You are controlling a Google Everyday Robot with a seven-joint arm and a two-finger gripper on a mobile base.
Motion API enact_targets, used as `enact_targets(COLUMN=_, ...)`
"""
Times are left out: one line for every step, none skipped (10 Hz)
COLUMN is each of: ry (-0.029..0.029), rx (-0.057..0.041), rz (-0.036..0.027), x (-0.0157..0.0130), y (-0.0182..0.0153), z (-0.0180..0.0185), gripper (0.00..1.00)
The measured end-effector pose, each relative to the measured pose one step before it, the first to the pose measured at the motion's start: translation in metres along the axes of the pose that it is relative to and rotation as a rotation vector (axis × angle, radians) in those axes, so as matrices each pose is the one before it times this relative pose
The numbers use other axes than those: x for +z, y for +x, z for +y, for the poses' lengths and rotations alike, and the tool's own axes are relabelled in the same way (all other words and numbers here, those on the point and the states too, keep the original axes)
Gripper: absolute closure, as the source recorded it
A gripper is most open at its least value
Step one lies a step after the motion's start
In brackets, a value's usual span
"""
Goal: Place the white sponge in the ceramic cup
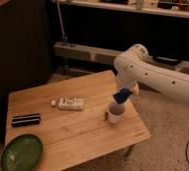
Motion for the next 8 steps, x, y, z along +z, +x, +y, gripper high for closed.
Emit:
enact_targets(ry=-0.00418, rx=-0.00413, rz=-0.00280, x=0.00346, y=-0.00204, z=0.00117, gripper=1.00)
enact_targets(ry=-0.00918, rx=-0.00715, rz=-0.00425, x=0.00540, y=-0.00388, z=0.00246, gripper=1.00)
enact_targets(ry=-0.00796, rx=-0.00631, rz=0.00022, x=0.00263, y=-0.00224, z=-0.00186, gripper=1.00)
enact_targets(ry=-0.00835, rx=-0.00282, rz=0.00183, x=0.00234, y=-0.00233, z=-0.00275, gripper=1.00)
enact_targets(ry=-0.01163, rx=-0.00138, rz=0.00209, x=0.00252, y=-0.00257, z=-0.00008, gripper=0.99)
enact_targets(ry=-0.01335, rx=-0.00598, rz=0.00015, x=0.00202, y=-0.00214, z=-0.00041, gripper=0.93)
enact_targets(ry=-0.01006, rx=-0.01799, rz=0.00038, x=0.00190, y=-0.00262, z=-0.00775, gripper=0.83)
enact_targets(ry=-0.00697, rx=-0.01448, rz=-0.00157, x=0.00126, y=-0.00223, z=-0.00679, gripper=0.74)
